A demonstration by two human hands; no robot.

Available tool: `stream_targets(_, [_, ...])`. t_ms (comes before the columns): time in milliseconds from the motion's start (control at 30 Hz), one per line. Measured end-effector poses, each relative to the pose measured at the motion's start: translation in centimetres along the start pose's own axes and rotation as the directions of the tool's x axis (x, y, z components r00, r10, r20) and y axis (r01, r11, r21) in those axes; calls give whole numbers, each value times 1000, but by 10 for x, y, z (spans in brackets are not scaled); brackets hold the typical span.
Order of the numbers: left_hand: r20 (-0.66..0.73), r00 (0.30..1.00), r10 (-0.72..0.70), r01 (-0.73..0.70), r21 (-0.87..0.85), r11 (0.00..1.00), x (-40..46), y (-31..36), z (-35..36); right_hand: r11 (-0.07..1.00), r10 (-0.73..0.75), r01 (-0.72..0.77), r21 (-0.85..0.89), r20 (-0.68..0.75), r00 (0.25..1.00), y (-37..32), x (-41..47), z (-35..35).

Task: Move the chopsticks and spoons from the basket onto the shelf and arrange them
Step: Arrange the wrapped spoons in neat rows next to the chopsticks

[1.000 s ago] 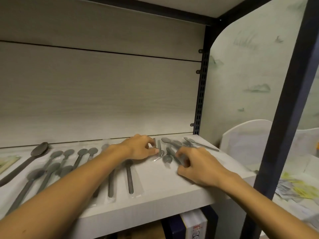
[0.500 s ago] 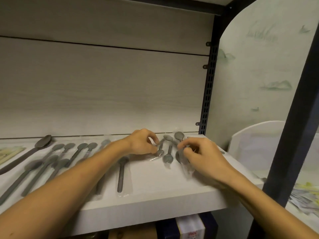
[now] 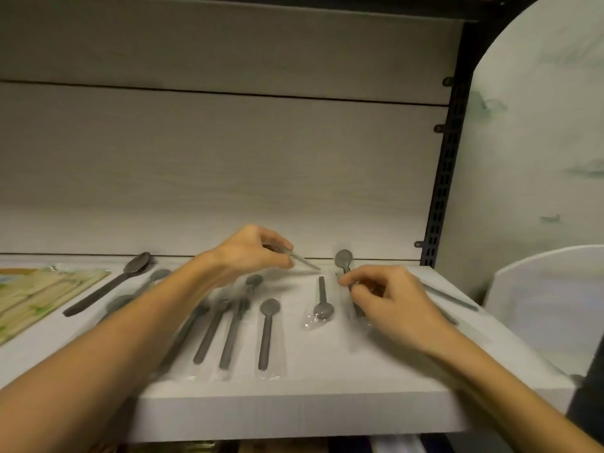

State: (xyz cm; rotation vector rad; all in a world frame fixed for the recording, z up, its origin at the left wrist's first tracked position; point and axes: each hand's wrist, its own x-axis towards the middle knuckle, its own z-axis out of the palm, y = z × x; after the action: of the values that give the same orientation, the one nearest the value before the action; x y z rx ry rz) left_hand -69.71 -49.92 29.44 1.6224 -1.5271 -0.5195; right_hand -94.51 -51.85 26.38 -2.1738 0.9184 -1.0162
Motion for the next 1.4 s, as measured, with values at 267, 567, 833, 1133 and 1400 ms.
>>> stream_targets(267, [-283, 959, 30, -97, -227, 969, -3, -2, -31, 991, 4, -25, 129, 161, 987, -24, 12, 20])
stream_targets(567, [-155, 985, -81, -36, -630, 776, 8, -4, -49, 982, 23, 18, -187, 213, 977, -33, 13, 32])
stream_targets(833, [-46, 993, -109, 30, -791, 611, 15, 3, -49, 980, 46, -19, -197, 133, 990, -30, 9, 18])
stream_targets(1133, [106, 973, -205, 229, -366, 902, 23, -11, -20, 997, 17, 0, -74, 235, 972, -33, 2, 30])
stream_targets(1400, [-37, 994, -103, 109, 446, 889, 31, -32, -15, 976, 32, 34, -213, 299, 954, -24, 0, 30])
